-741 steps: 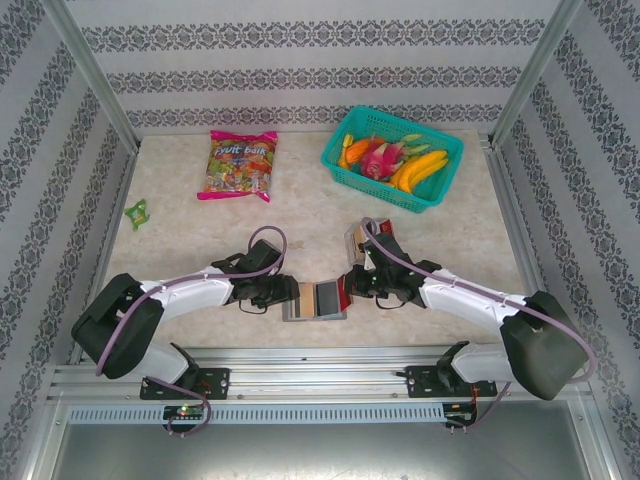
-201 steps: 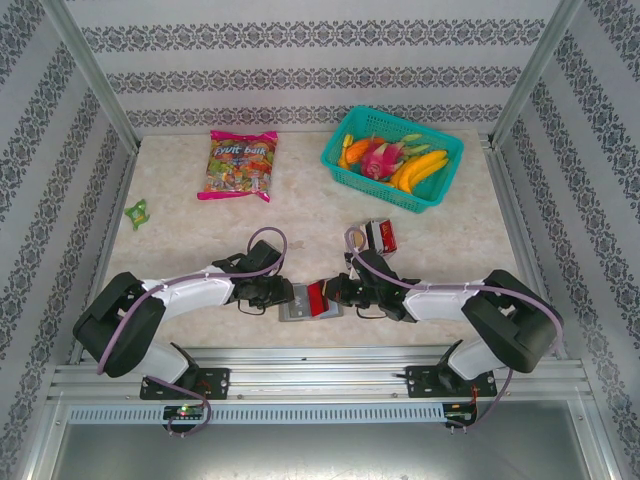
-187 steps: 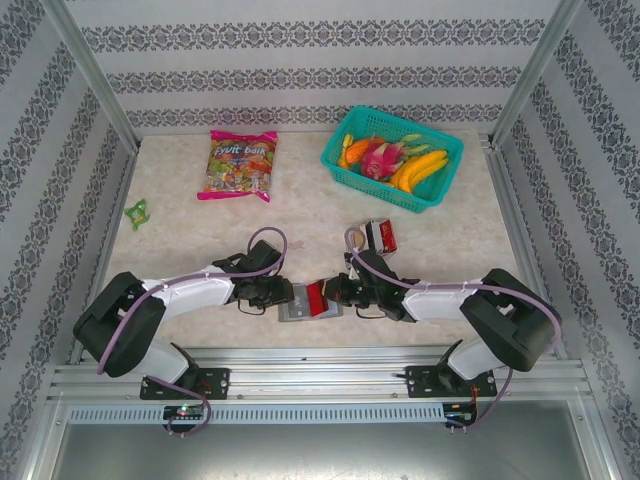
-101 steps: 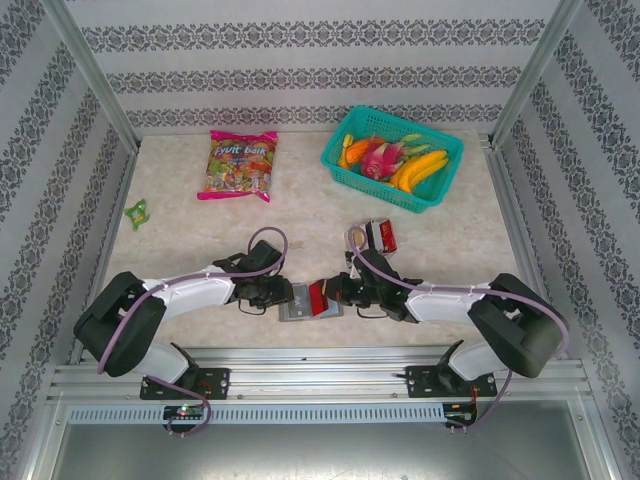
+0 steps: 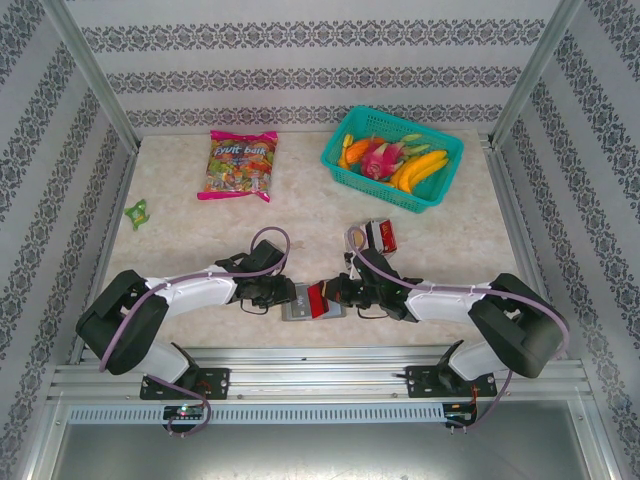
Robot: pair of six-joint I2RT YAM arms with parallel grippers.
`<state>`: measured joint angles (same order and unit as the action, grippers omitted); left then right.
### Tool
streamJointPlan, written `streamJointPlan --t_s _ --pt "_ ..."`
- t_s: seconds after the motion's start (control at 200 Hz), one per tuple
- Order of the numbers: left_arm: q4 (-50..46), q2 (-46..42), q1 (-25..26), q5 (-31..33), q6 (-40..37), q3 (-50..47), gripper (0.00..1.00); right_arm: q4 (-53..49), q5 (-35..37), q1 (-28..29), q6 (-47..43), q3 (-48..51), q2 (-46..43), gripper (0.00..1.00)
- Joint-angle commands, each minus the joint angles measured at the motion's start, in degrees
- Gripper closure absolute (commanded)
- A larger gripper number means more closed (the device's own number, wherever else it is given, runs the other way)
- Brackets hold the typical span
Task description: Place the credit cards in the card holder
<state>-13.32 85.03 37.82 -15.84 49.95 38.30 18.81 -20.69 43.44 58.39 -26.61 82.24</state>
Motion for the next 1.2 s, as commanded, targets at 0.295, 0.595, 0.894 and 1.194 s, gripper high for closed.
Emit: streamJointPlan --t_s 0.295,0.595,0.894,1.194 --pt "3.4 2.4 1.8 -2.2 0.4 -0.2 0.65 -2.3 0.3 -0.6 -0.7 -0.6 -1.2 1.00" --pt "3.8 2.1 1.8 -2.4 0.4 -0.3 0.65 0.1 -0.3 -0.1 1.2 -0.8 3.5 1.00" --pt "3.8 1.9 1.8 -2.6 0.3 -0.3 0.65 3.8 -0.6 0.9 1.8 -2.9 6.6 1.00" --pt "3.7 1.2 1.9 -2.5 0.6 -0.8 0.66 3.5 4.8 0.6 -1.3 -2.0 5.5 1.00"
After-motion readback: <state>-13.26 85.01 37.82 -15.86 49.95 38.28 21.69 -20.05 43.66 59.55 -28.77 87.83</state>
